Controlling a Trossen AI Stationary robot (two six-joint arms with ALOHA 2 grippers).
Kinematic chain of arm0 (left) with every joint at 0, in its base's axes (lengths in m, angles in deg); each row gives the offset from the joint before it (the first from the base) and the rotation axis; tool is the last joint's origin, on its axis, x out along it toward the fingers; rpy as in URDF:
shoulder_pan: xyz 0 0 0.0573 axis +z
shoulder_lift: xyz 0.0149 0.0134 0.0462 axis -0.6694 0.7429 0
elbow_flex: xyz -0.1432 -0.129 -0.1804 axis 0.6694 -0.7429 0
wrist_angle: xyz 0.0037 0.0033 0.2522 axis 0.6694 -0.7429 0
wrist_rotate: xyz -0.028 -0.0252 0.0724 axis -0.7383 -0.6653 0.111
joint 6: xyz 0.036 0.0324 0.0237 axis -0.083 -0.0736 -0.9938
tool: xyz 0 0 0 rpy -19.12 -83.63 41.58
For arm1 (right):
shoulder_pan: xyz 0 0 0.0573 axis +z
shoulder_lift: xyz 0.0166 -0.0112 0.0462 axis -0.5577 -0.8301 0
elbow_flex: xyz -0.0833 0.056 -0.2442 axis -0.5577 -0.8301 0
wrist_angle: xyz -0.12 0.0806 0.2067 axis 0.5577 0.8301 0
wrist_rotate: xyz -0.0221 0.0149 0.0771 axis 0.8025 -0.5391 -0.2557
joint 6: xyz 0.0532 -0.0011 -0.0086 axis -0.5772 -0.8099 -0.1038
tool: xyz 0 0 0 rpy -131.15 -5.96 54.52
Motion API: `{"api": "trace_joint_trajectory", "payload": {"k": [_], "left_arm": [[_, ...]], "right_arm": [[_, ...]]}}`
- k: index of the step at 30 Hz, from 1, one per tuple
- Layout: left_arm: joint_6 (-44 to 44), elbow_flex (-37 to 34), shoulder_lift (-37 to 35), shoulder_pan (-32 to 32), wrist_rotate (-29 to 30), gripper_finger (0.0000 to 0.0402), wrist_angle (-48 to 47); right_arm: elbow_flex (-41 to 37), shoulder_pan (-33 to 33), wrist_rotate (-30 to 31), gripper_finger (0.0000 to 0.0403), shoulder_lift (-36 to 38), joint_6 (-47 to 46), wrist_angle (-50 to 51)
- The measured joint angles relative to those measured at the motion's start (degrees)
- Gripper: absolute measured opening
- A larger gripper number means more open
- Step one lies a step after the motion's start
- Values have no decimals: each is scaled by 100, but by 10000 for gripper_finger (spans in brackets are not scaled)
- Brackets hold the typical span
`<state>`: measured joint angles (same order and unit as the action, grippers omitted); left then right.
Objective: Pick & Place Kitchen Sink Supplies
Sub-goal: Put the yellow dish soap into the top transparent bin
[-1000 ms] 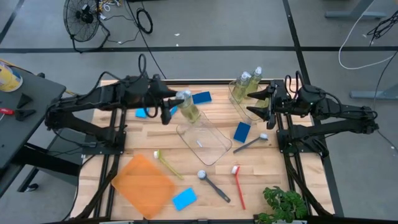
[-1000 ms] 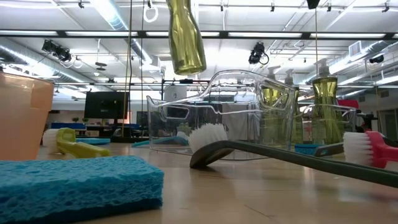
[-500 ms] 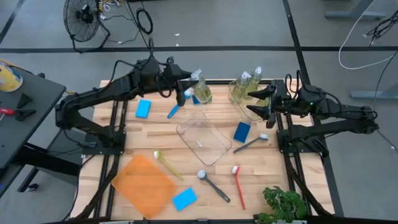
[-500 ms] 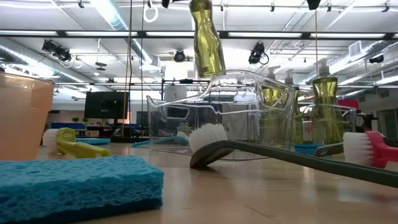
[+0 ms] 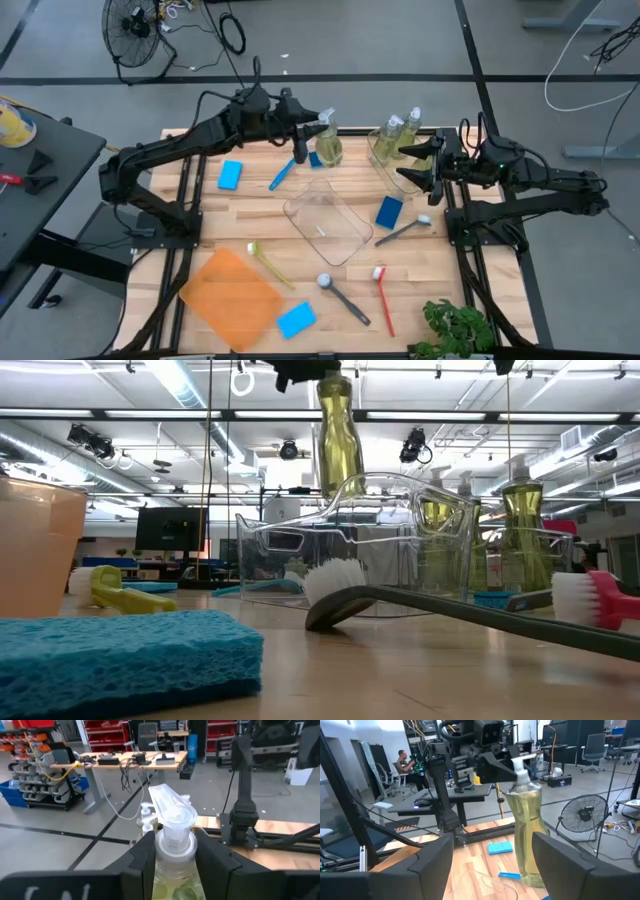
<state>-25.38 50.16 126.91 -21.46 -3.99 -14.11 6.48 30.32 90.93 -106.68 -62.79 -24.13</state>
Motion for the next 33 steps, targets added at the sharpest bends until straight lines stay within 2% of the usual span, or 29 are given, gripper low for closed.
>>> {"api": "trace_joint_trajectory", "payload": {"k": [12,33], "left_arm": [[17,0,562,140,-330,118,507],[17,2,1282,179,-495,118,862]], "right_arm": [[0,0,151,272,-2,8,-6],[0,0,149,272,-2,-4,-47]]}}
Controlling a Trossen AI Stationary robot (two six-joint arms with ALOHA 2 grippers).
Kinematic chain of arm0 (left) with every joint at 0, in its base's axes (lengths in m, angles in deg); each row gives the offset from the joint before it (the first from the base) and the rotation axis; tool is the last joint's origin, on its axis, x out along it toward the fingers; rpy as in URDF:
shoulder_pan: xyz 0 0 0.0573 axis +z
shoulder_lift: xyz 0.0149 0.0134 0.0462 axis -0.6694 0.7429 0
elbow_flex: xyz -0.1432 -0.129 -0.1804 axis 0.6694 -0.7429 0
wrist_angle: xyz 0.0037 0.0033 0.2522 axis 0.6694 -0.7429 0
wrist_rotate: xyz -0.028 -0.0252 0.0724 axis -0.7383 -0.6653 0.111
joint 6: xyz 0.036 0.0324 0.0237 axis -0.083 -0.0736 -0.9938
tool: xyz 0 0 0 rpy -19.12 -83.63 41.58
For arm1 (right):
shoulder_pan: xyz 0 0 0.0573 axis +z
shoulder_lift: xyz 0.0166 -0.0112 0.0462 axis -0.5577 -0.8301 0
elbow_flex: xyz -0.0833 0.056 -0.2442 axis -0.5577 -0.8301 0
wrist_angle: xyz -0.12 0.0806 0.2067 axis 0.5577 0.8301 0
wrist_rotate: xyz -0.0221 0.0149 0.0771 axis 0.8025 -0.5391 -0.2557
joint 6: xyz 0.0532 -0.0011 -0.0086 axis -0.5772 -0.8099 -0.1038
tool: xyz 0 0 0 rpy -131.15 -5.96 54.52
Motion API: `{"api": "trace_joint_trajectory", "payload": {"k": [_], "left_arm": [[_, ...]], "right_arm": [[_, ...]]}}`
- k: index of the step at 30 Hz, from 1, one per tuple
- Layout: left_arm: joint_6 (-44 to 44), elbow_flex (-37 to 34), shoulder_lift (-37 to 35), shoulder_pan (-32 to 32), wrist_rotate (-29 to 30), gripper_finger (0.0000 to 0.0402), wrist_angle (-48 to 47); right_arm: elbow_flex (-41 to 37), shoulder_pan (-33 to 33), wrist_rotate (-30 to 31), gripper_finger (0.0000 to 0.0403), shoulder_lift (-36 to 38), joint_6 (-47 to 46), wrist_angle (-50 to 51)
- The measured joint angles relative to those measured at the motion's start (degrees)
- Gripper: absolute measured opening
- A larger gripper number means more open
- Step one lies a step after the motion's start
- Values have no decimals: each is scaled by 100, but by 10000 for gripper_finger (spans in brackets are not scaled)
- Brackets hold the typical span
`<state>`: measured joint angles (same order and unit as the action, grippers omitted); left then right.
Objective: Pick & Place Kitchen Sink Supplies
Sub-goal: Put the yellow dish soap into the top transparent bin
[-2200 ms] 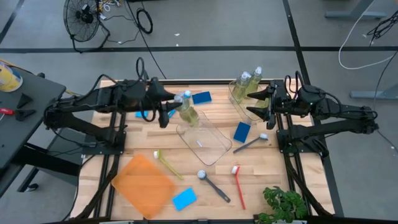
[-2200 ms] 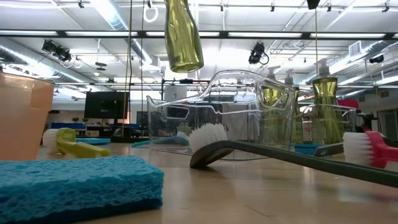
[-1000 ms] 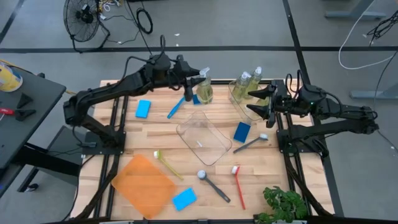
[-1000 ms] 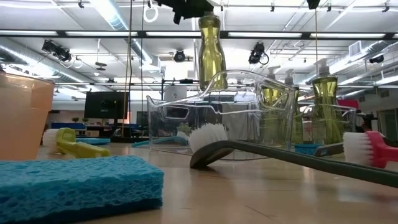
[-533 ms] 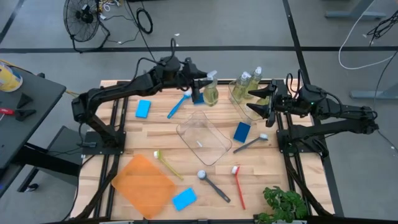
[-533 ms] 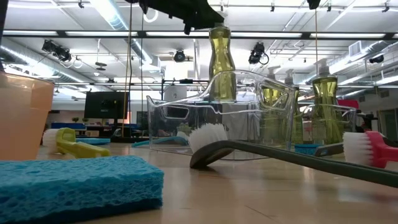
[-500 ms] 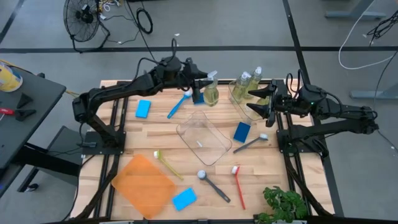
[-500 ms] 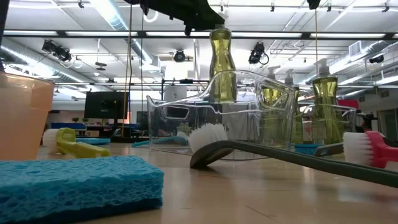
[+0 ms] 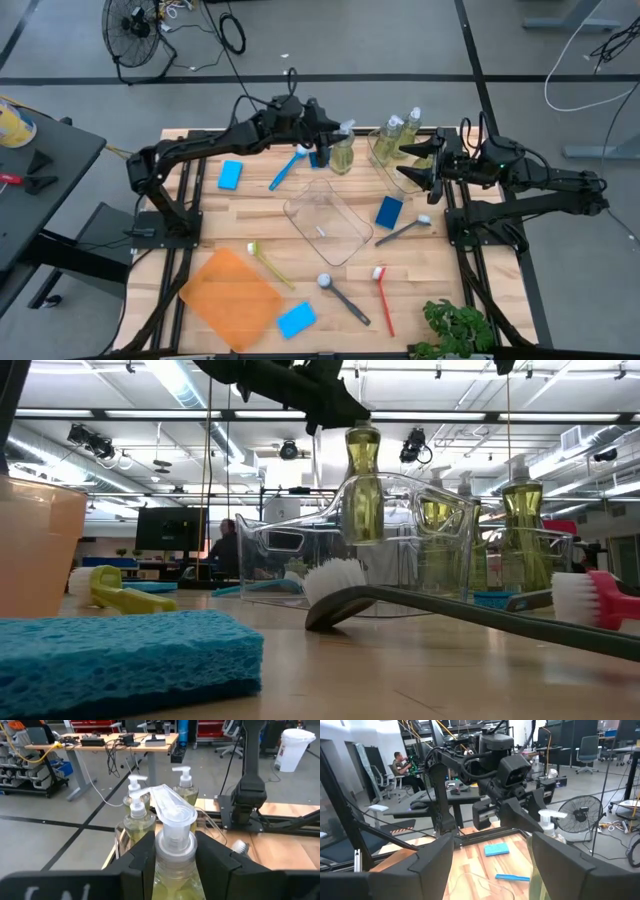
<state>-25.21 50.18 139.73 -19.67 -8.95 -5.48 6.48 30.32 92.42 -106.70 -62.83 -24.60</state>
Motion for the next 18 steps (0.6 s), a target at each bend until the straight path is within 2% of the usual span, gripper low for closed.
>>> {"api": "trace_joint_trajectory", "payload": {"k": [18], "left_arm": [[43,0,672,-2,-167,118,294]], "right_arm": [[0,-1,0,272,0,128,-65]]}}
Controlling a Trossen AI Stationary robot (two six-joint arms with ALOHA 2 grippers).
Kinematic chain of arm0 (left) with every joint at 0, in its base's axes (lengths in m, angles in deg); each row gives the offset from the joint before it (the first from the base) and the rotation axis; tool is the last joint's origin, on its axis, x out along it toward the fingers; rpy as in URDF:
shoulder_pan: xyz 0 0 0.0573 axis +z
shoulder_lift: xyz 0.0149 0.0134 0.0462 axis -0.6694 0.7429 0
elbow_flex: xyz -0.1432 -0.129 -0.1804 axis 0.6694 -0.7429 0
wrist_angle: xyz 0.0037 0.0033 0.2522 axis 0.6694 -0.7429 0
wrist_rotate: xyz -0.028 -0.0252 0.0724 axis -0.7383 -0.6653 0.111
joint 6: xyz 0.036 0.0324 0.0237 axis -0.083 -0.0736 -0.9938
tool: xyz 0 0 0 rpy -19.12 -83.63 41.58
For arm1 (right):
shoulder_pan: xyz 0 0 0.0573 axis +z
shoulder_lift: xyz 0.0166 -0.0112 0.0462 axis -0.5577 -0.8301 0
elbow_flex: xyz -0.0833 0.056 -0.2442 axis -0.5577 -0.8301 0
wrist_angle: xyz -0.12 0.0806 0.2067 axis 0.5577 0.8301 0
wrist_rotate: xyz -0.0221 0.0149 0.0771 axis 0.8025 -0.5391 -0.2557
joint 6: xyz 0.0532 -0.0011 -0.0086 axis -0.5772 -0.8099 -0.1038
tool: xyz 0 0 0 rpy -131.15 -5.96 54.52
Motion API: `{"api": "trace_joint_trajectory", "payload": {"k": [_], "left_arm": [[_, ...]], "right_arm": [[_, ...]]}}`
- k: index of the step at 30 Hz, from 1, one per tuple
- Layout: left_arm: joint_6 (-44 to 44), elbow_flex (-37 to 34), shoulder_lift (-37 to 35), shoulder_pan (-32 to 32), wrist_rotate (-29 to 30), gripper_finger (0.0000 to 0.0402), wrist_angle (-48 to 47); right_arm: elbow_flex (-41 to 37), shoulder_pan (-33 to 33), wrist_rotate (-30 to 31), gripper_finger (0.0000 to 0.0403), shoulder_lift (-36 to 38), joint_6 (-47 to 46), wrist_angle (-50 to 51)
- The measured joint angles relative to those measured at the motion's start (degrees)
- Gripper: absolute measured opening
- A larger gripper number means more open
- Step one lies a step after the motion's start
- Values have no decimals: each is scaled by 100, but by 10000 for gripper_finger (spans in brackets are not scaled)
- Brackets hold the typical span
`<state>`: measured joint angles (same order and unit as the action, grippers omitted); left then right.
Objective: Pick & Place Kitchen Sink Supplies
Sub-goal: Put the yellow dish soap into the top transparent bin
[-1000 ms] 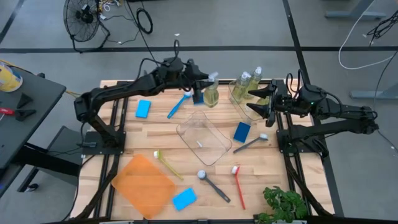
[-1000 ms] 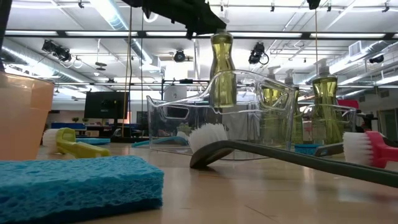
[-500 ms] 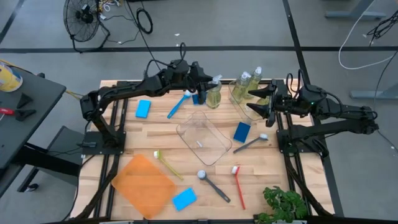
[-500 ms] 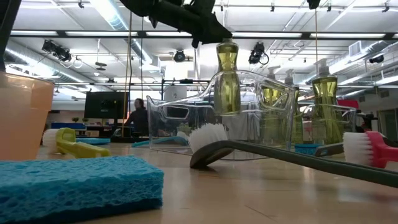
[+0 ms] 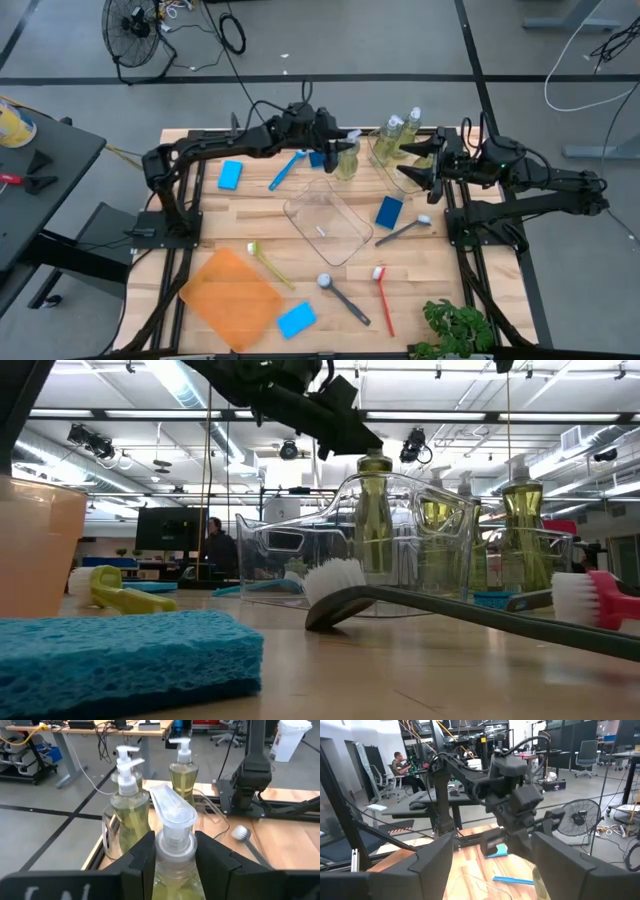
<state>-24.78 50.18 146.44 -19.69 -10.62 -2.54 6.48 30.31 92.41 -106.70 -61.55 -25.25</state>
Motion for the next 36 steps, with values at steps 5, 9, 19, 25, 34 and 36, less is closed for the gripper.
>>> {"api": "trace_joint_trajectory", "payload": {"k": [5,9,19,25,34,36], "left_arm": [[5,0,222,0,-11,118,49],[11,0,358,-14,-19,118,106],[-136,0,367,-26,-74,118,99],[-148,0,367,-26,-55,118,92],[-150,9,331,-37,58,165,147],[-149,7,349,-38,47,160,110]], "right_arm": [[2,0,0,272,0,23,-81],[2,0,1,272,2,32,-113],[2,0,0,272,1,32,-155],[2,1,0,272,2,32,-201],[2,1,0,272,1,177,-199],[2,1,0,272,0,194,-199]]}}
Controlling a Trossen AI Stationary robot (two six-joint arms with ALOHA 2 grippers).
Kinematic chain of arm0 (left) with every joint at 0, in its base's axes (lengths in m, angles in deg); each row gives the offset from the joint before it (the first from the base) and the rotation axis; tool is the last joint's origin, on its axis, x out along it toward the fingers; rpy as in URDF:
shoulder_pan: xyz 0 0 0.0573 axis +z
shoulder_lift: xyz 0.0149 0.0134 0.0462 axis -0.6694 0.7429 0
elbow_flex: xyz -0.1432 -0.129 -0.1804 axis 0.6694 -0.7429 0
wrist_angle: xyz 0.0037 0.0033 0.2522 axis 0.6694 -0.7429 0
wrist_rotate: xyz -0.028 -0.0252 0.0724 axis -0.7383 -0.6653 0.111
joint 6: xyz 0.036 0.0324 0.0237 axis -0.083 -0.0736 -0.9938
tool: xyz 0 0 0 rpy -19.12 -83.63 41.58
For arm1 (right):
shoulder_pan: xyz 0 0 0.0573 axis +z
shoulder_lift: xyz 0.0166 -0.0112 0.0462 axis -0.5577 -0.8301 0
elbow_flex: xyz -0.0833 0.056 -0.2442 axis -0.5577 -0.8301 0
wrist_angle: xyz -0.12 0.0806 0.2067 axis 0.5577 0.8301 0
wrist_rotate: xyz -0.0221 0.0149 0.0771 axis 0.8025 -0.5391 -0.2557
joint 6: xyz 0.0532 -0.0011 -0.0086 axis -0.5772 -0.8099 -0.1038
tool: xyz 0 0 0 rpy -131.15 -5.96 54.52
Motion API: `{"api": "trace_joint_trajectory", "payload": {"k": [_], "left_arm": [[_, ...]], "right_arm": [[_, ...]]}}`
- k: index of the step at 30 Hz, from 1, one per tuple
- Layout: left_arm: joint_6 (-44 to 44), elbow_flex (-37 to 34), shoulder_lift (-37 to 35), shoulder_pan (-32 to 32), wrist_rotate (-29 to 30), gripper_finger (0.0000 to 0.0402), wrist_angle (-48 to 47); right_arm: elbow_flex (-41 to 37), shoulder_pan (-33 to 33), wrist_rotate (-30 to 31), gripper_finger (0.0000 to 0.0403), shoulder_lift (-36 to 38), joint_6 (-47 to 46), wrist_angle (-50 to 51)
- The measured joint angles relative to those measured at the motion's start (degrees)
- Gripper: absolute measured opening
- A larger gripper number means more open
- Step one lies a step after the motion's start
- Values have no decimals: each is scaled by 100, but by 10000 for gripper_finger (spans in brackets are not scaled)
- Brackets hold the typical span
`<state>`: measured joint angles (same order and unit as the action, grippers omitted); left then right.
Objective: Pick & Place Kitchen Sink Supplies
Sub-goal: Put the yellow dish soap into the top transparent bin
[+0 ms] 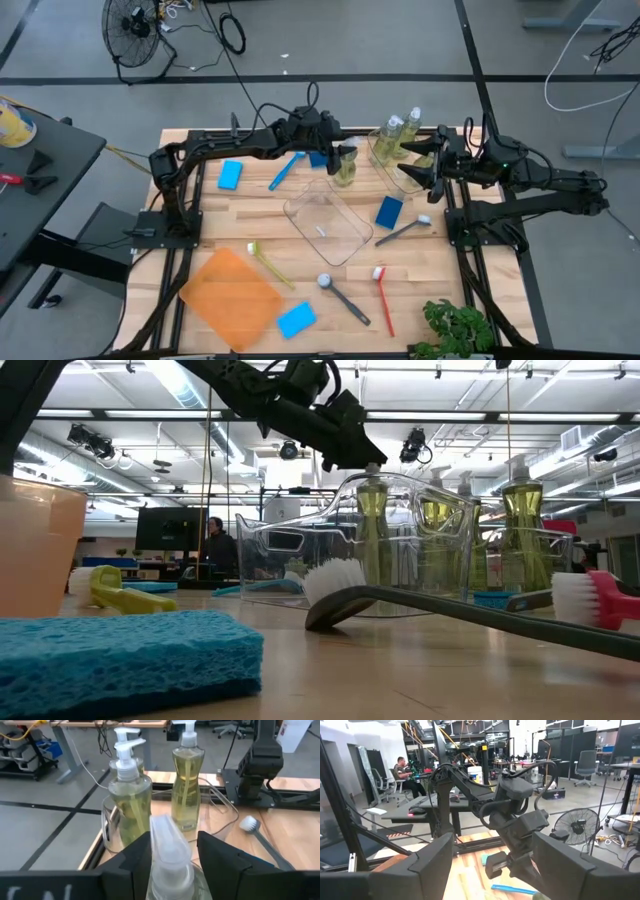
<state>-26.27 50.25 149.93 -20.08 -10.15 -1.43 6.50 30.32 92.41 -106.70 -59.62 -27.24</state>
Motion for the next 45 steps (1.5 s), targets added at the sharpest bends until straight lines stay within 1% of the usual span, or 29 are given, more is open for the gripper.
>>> {"api": "trace_joint_trajectory", "payload": {"k": [6,10,24,28,30,32,36,38,40,42,45], "left_arm": [[1,-2,0,-3,-8,135,-13],[5,-4,0,-5,-15,127,-16],[1,-17,-177,12,4,126,-83],[5,-17,-186,14,-79,130,-64],[8,-17,-186,13,-114,143,-67],[8,-17,-186,12,-102,164,-71],[66,-20,-261,29,202,226,-136],[277,-20,-384,47,402,257,-195],[338,-17,-536,89,443,283,-321],[316,-17,-683,117,446,302,-457],[307,-17,-945,116,460,318,-657]], "right_arm": [[0,-1,0,272,2,1,2],[0,0,0,272,0,4,7],[0,-1,0,272,0,13,68],[0,0,-2,272,2,13,104],[0,-2,-3,272,1,11,128],[0,0,-4,272,0,11,131],[-2,-2,-2,272,0,9,217],[0,-2,-2,272,-9,-4,301],[0,-2,-2,272,-44,-66,320],[0,-1,-1,272,-123,-114,339],[0,-2,125,272,-292,-122,420]]}}
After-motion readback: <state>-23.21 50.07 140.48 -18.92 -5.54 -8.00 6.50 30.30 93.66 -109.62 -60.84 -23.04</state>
